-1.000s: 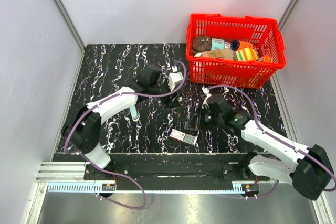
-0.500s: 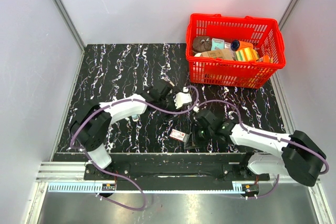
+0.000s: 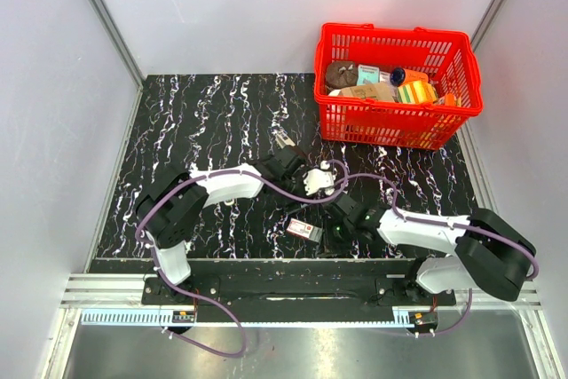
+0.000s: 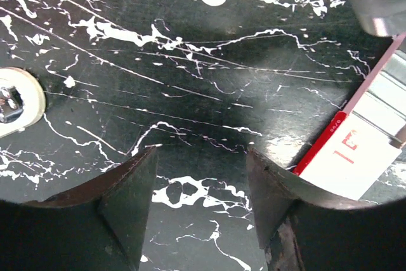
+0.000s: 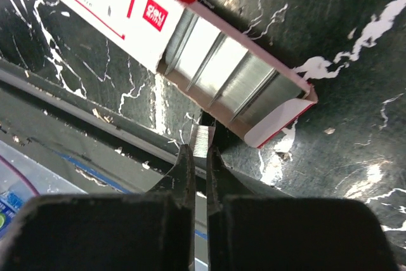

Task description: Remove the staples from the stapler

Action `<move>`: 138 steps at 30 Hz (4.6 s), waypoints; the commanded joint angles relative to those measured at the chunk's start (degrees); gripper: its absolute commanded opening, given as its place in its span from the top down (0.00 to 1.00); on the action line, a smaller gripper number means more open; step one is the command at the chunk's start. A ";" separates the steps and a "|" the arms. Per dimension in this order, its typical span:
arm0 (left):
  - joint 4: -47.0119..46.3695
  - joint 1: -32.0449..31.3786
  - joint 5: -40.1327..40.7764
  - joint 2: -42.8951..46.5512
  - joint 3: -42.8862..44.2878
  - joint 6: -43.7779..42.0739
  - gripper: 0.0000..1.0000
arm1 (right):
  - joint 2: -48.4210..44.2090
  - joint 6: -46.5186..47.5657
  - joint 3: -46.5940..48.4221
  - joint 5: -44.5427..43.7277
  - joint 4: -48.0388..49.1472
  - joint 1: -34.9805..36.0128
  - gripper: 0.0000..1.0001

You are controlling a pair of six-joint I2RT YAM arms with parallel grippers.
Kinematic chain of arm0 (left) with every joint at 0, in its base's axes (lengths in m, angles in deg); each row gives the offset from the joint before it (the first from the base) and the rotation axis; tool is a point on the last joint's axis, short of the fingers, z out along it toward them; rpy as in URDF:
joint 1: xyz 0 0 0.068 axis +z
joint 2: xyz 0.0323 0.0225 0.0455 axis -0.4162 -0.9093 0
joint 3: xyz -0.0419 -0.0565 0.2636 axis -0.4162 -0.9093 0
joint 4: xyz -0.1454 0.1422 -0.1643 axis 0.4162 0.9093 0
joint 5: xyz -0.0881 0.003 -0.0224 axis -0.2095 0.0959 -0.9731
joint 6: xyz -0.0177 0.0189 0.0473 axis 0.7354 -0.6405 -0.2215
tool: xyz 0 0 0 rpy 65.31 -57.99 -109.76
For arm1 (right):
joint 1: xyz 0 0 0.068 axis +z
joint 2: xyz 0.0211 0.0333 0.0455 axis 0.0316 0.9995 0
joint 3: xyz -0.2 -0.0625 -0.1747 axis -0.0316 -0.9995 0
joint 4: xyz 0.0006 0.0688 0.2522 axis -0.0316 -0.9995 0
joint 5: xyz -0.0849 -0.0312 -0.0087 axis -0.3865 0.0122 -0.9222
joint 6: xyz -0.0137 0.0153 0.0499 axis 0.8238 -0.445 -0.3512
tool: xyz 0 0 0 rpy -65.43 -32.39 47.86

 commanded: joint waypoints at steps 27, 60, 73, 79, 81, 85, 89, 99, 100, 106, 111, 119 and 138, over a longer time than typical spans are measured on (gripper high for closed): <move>5.73 9.38 -6.26 7.24 6.22 2.67 0.41 | -4.82 11.64 12.58 -8.48 -13.34 -3.38 1.00; 10.13 19.14 -14.53 11.81 6.84 7.24 0.40 | 12.93 19.91 22.16 -14.73 -13.17 0.22 0.93; 9.61 19.14 -14.36 11.73 6.58 7.07 0.39 | 14.69 20.17 22.87 -14.21 -13.70 0.49 0.77; 9.70 19.23 -14.10 12.08 6.66 6.98 0.38 | 14.52 20.26 23.31 -14.30 -13.87 0.49 0.70; 9.70 19.23 -14.18 12.34 6.58 6.80 0.38 | 14.34 20.52 23.48 -14.12 -14.31 0.49 0.67; 10.05 19.32 -14.01 12.61 6.66 6.71 0.38 | 12.07 20.88 24.80 -14.64 -16.15 0.49 0.66; 9.61 19.85 -12.61 12.00 7.62 6.10 0.38 | 6.53 20.26 27.70 -16.40 -18.53 0.40 0.67; 7.68 20.37 0.04 0.76 10.08 -17.53 0.34 | -3.32 20.88 30.08 -19.93 -20.82 -5.92 0.61; 7.76 20.37 0.84 -0.56 11.13 -18.24 0.34 | -3.93 20.79 29.38 -19.31 -20.38 -6.71 0.59; 7.76 20.37 1.82 -7.25 16.59 -17.64 0.33 | -6.66 20.35 26.92 -17.37 -17.66 -9.27 0.52; 7.59 20.37 0.84 -9.27 17.56 -17.28 0.33 | -6.40 20.61 26.21 -16.41 -16.86 -10.14 0.52; 7.59 20.37 -0.21 -9.02 15.63 -18.60 0.33 | -5.96 21.32 25.68 -15.35 -16.07 -11.29 0.53; 22.69 19.76 -18.48 1.35 10.27 -28.43 0.33 | -6.58 21.75 24.45 -15.00 -15.54 -11.90 0.55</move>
